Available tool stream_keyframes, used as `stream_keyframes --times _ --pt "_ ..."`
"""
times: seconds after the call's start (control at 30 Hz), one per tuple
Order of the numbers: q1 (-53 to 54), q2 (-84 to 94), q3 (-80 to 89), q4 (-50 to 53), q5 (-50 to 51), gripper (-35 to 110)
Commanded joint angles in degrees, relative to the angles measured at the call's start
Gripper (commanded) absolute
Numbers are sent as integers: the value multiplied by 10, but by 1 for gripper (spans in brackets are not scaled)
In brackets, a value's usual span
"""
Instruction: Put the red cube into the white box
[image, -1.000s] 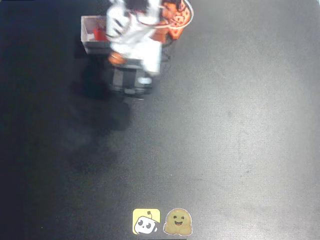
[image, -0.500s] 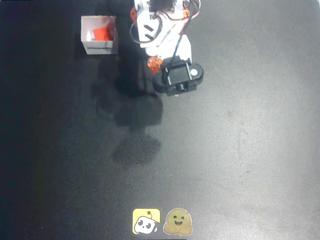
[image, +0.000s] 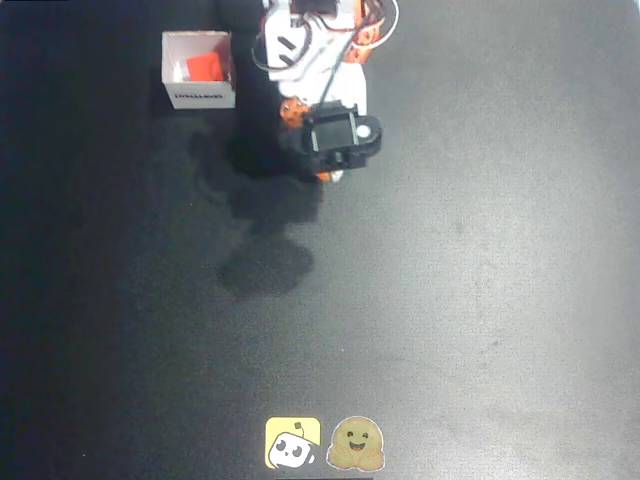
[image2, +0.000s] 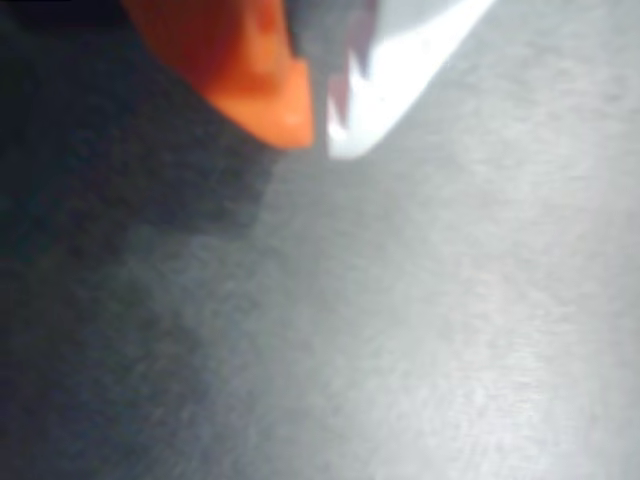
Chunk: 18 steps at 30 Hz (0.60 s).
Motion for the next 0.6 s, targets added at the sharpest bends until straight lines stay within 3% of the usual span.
stream_keyframes --times 0.0,0.1,0.4,0.57 --pt "6 40 26 5 4 0" --pt "7 115 71 29 4 0" --pt "11 115 94 31 5 0" --pt "34 115 95 84 5 0"
